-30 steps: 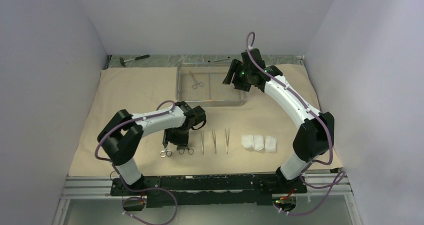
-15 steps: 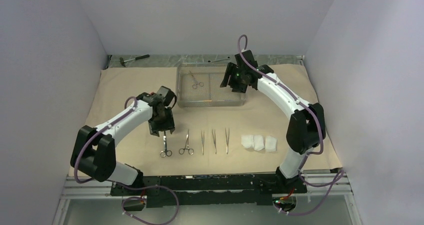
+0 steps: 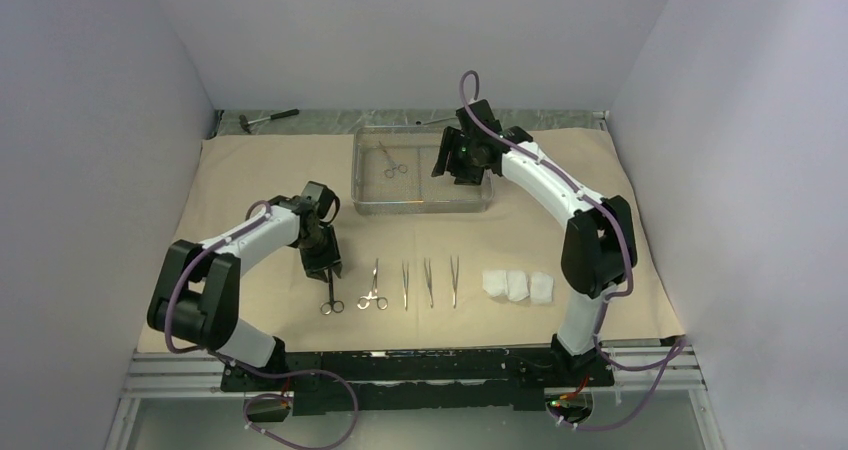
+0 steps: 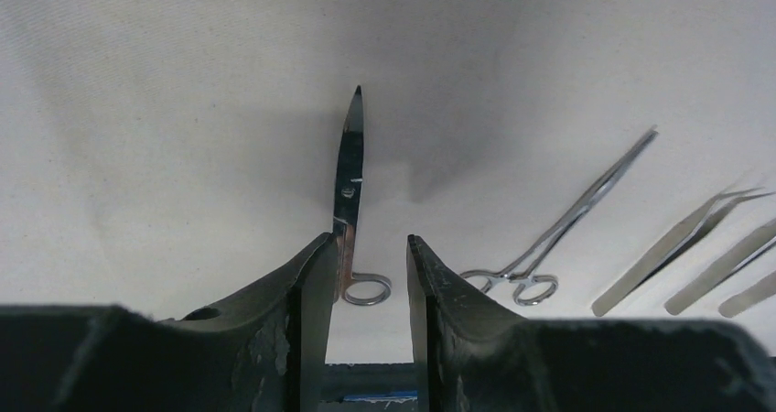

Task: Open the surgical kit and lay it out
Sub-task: Place the medical item in the surgical kit, then adjust the medical item in the container.

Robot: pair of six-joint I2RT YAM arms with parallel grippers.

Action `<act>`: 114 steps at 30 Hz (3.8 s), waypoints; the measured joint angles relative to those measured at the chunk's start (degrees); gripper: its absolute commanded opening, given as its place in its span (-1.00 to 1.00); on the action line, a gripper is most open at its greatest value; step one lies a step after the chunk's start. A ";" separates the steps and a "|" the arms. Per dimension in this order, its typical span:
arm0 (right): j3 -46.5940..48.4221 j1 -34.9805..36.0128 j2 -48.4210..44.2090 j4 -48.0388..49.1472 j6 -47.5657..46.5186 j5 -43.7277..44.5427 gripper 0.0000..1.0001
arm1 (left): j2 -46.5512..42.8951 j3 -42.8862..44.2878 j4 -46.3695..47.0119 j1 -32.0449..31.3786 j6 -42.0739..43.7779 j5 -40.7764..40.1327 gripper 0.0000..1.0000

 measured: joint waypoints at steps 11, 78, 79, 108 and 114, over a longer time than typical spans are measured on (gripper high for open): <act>2.62 0.00 1.90 -0.61 -0.57 -0.02 0.23 | 4.28 -0.33 1.70 0.37 0.74 -0.20 -0.32; 39.82 9.09 43.25 17.09 -30.62 9.07 -0.14 | 0.48 15.17 -5.86 1.51 9.92 -2.27 -0.03; 39.93 9.09 43.74 17.11 -31.08 9.01 -0.20 | 0.20 15.45 -6.16 1.77 10.05 -2.32 -0.03; 36.22 9.09 37.73 -0.26 -35.17 9.05 -0.76 | -1.25 16.39 -3.02 3.39 9.20 0.61 -0.06; 36.61 9.11 37.09 -0.96 -34.07 9.03 -0.32 | -1.25 16.39 -2.47 3.50 9.20 0.66 -0.06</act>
